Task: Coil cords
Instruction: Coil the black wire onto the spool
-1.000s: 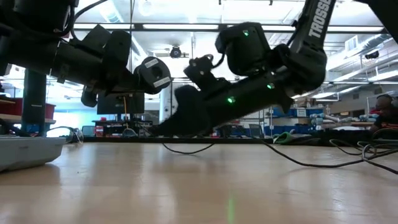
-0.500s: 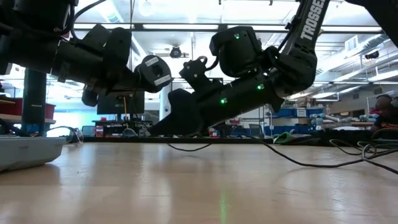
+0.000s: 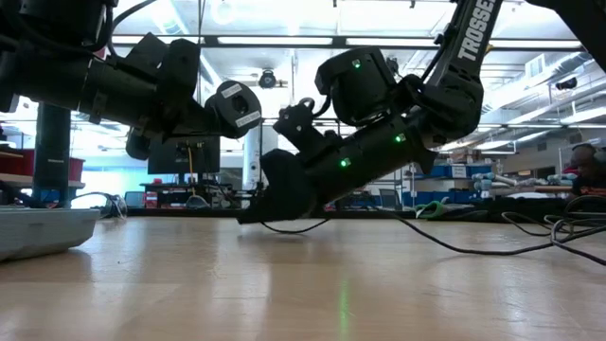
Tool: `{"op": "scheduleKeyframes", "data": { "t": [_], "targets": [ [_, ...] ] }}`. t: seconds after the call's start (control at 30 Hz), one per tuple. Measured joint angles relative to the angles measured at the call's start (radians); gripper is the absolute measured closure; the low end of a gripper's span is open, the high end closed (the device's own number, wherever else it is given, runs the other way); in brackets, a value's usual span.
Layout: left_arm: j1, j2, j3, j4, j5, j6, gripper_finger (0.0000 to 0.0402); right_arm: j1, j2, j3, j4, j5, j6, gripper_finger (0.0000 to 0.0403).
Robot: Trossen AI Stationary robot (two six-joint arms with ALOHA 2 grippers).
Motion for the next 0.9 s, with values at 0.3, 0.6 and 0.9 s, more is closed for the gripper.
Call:
{"op": "scheduleKeyframes", "data": {
  "t": [0.3,0.6,0.9],
  "targets": [
    [0.000,0.000,0.000,-0.005,0.020,0.039,0.0402,-0.055,-0.148,0.000,-0.402,0.008,0.170,0.0400],
    [0.000,0.000,0.000,-0.003,0.047,0.044,0.0402,-0.158,-0.347,0.000,-0.668,0.009,0.151,0.0401],
    [0.002,0.000,0.000,-0.053,0.036,0.042,0.0402,-0.194,-0.564,0.019,-0.741,-0.046,0.193,0.0402]
  ]
}}
